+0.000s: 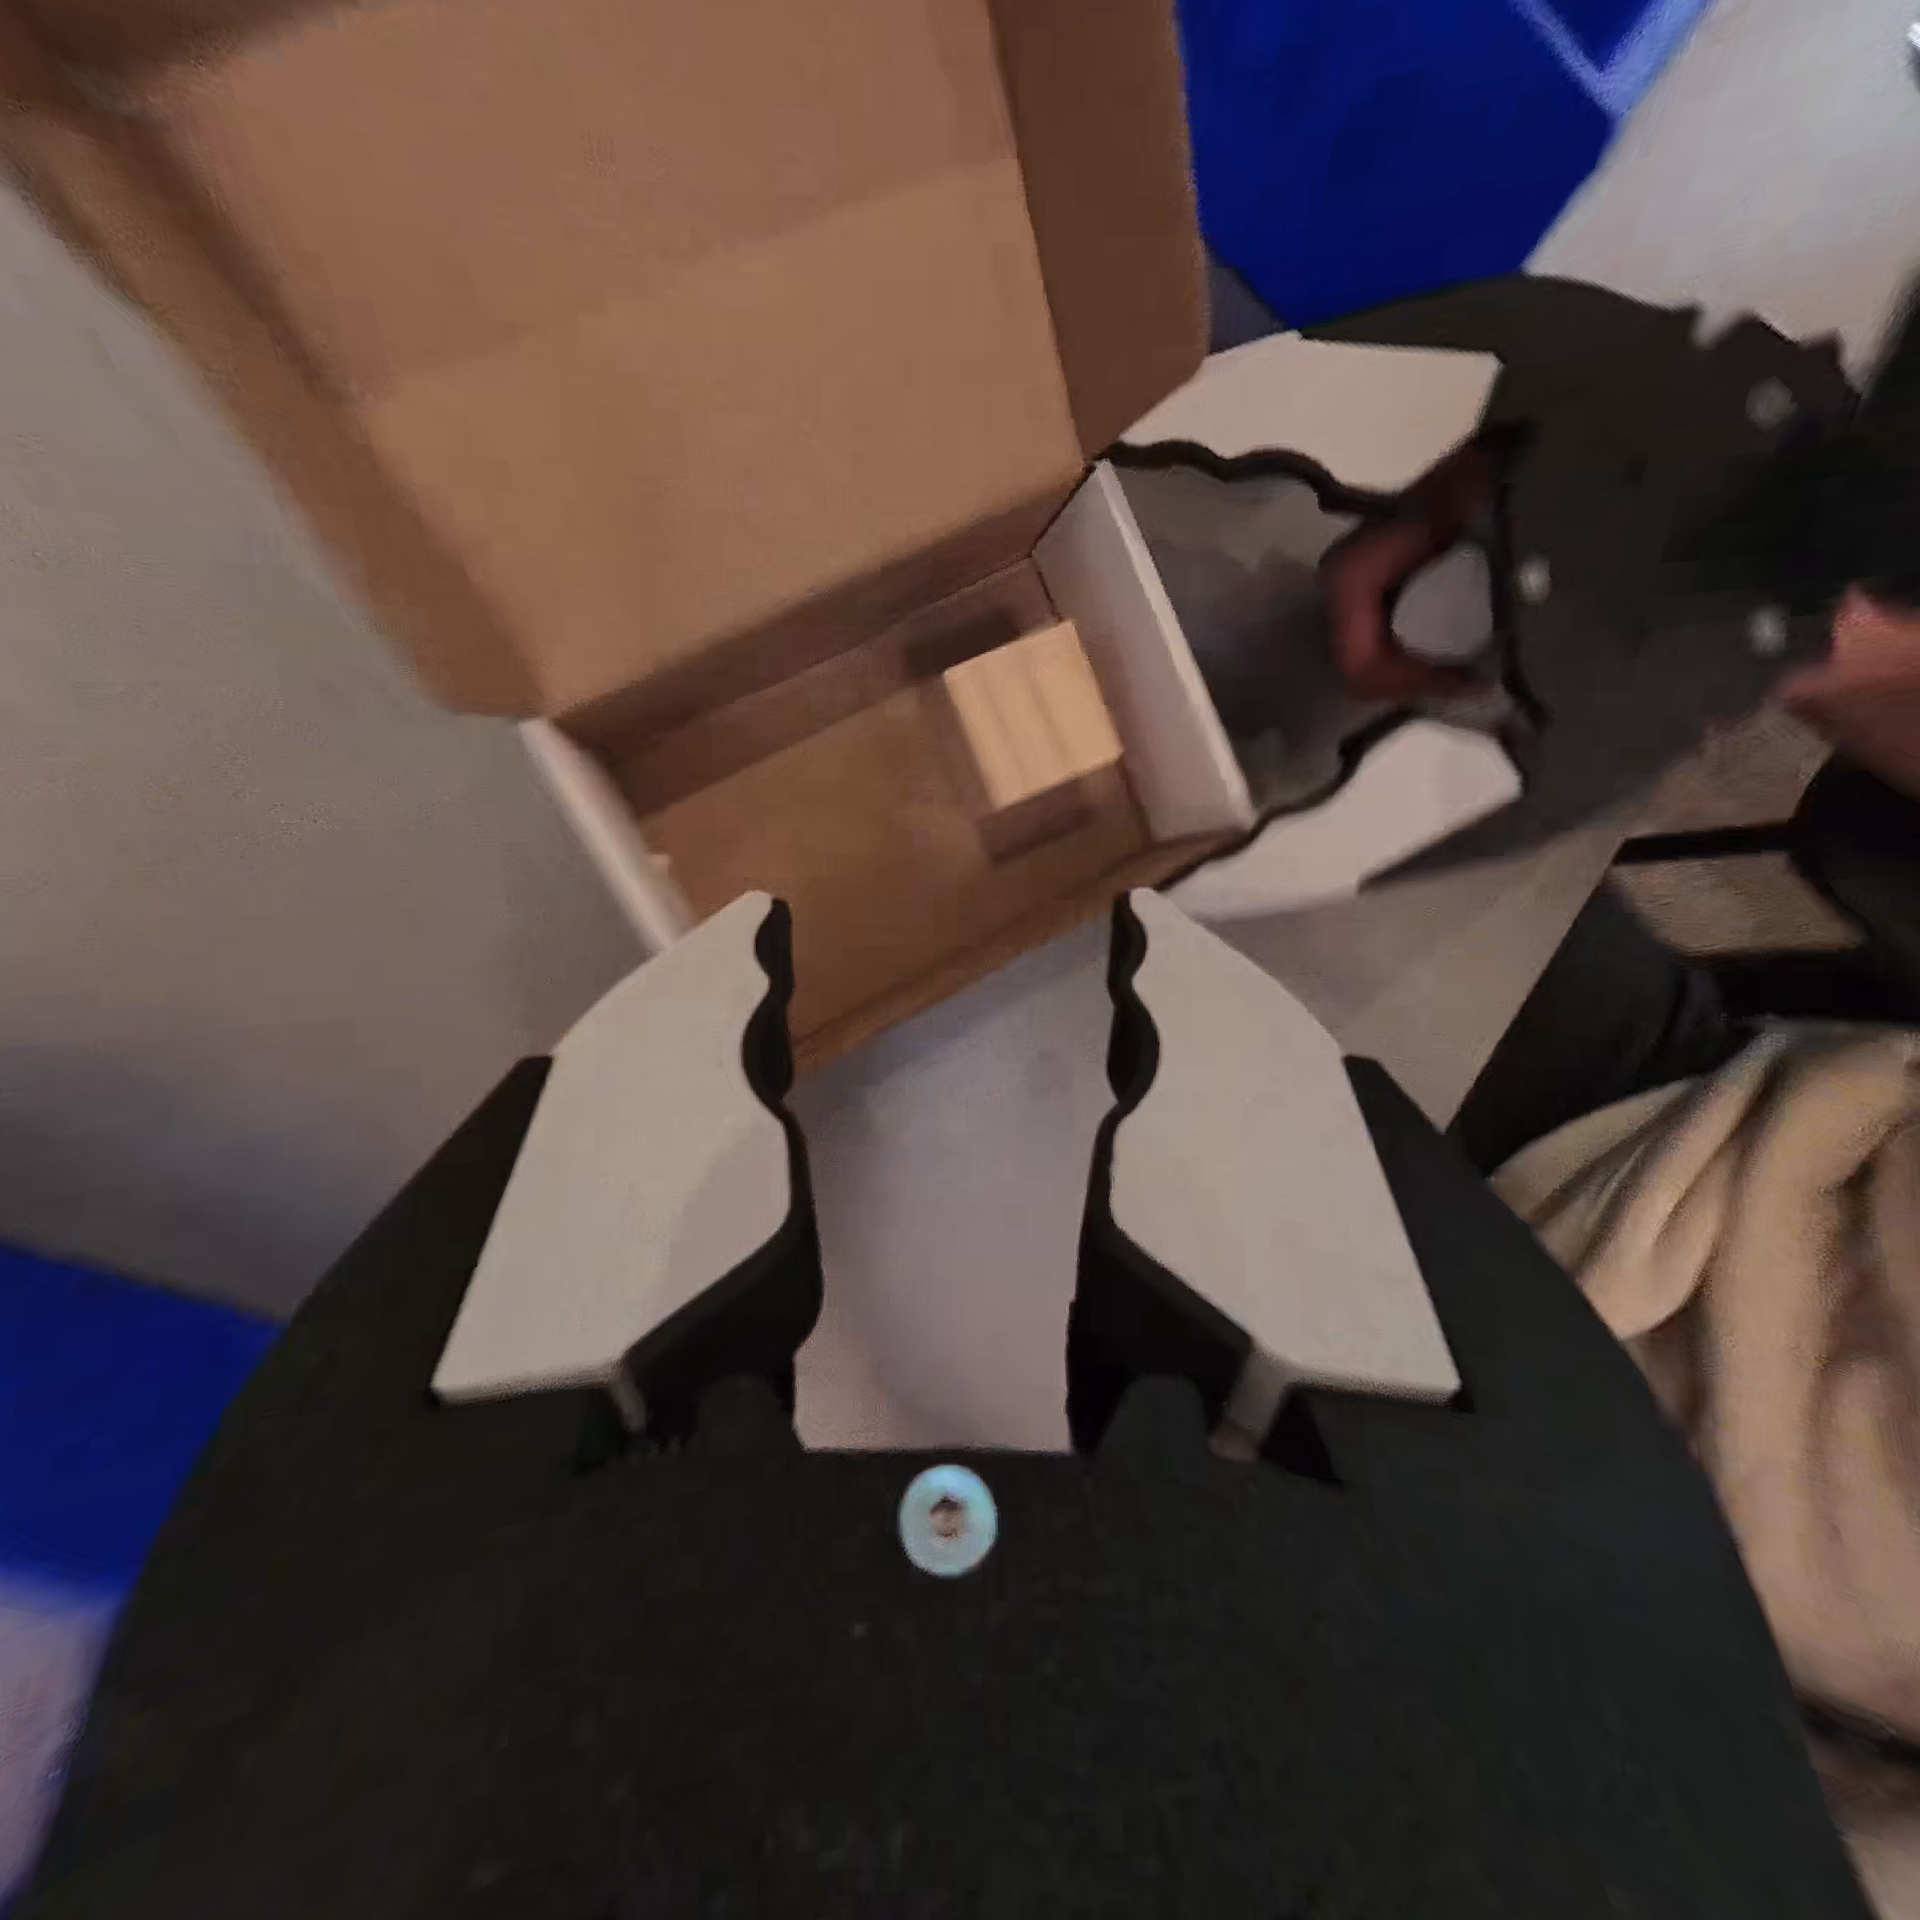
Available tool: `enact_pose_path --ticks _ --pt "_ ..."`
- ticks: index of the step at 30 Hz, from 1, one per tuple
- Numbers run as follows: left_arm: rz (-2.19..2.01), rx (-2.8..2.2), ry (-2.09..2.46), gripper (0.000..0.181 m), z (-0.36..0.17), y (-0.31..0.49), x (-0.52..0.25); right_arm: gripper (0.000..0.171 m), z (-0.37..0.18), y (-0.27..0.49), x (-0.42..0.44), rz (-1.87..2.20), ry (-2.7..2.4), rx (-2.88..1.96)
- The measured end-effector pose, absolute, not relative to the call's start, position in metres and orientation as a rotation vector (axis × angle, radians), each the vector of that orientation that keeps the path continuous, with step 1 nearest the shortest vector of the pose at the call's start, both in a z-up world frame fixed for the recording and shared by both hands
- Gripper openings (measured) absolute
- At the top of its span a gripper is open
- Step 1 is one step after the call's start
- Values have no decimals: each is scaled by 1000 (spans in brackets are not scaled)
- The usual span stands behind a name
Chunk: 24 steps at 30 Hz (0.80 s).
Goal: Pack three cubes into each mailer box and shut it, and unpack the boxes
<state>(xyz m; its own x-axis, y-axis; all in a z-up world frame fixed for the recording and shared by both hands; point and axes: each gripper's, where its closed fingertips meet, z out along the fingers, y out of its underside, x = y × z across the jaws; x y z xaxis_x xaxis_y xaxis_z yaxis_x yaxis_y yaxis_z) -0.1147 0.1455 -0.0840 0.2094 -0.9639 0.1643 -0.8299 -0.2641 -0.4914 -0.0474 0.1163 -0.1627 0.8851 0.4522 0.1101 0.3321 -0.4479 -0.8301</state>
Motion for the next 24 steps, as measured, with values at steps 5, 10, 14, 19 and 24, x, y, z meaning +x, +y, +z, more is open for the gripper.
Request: enact_pose_path --ticks 5,10,14,19,24 --pt "-521 -1791 1810 57 -52 173 -212 119 -163 117 -48 164 -559 -2079" --pt "-248 -1961 1824 60 -92 223 -300 119 -163 117 -48 158 -560 -2083" --pt "-152 -2083 1908 58 -138 242 -333 119 -163 117 -48 156 -558 -2084" --pt "-93 -2069 2070 61 -173 247 -338 119 -163 117 -48 157 -554 -2083" --pt "-95 -2075 2108 50 -176 256 -332 119 -162 117 -48 159 -554 -2082"
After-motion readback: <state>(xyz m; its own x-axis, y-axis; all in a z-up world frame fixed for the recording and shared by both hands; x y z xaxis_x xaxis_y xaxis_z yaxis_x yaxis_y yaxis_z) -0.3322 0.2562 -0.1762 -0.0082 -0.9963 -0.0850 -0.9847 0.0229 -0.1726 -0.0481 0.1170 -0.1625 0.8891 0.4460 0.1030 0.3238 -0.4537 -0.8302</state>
